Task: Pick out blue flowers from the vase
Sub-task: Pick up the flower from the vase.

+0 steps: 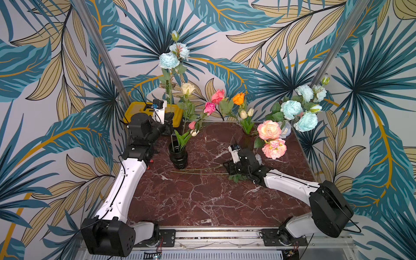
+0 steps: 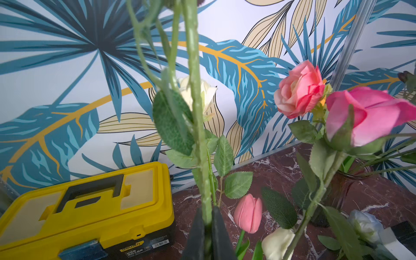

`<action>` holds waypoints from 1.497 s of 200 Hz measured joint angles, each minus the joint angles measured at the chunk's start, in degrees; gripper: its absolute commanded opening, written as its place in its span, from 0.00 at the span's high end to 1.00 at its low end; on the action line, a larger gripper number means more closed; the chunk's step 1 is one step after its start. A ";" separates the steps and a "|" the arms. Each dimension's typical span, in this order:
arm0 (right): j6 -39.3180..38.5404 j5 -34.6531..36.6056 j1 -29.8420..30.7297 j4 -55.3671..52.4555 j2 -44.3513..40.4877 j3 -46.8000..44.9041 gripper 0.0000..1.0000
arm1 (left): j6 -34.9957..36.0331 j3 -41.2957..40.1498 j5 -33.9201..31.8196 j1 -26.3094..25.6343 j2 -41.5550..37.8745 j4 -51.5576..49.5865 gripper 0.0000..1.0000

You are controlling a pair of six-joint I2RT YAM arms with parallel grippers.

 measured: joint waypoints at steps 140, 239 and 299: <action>-1.03 1.75 0.26 -6.56 -14.62 -2.58 0.66 | 14.03 8.26 -12.61 -11.04 -16.83 -25.00 1.00; 9.66 9.66 0.09 -9.25 -37.64 -23.08 0.66 | 16.46 -7.19 -23.43 -27.71 -29.66 -32.65 1.00; 19.50 13.29 -5.35 -11.89 -48.17 -30.14 0.66 | 17.31 -15.69 -30.95 -37.42 -31.01 -35.19 1.00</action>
